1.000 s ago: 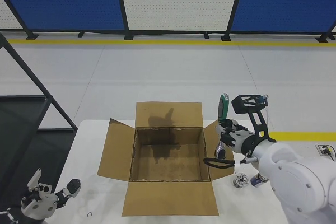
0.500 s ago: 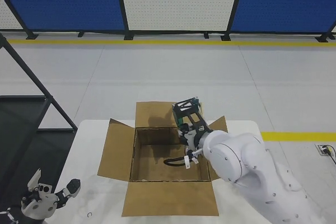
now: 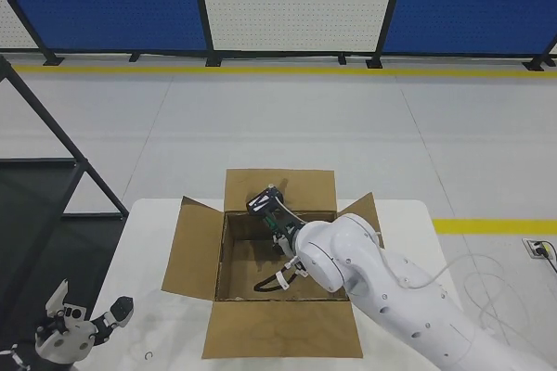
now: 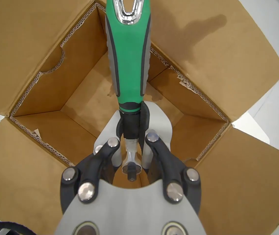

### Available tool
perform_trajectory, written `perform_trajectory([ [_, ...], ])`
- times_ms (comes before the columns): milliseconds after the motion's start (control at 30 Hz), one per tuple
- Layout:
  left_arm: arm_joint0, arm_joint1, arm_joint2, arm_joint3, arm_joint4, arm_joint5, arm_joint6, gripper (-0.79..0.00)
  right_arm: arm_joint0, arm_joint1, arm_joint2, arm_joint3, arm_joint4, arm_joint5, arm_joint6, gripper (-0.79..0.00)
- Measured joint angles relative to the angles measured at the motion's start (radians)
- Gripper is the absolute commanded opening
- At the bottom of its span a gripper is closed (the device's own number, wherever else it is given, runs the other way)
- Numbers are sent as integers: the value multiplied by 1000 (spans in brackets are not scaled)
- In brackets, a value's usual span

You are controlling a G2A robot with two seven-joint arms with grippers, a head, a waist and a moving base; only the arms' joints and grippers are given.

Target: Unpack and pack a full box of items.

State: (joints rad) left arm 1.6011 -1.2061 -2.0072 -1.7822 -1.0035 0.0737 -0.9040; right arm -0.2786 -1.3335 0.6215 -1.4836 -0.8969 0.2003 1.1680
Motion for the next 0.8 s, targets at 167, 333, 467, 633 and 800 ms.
perform_trajectory([
  [167,0,0,0,0,0,0,0,0,-4,0,-2,1,-5,-3,-6,-785],
  [333,0,0,0,0,0,0,0,0,15,-32,-65,86,-13,-74,-1,-785],
  [467,0,0,0,0,0,0,0,0,64,-81,-125,207,8,-116,-4,-785],
  [633,0,0,0,0,0,0,0,0,113,-151,-182,398,75,-164,-19,-785],
  [800,0,0,0,0,0,0,0,0,140,-221,-224,585,127,-200,-38,-785],
])
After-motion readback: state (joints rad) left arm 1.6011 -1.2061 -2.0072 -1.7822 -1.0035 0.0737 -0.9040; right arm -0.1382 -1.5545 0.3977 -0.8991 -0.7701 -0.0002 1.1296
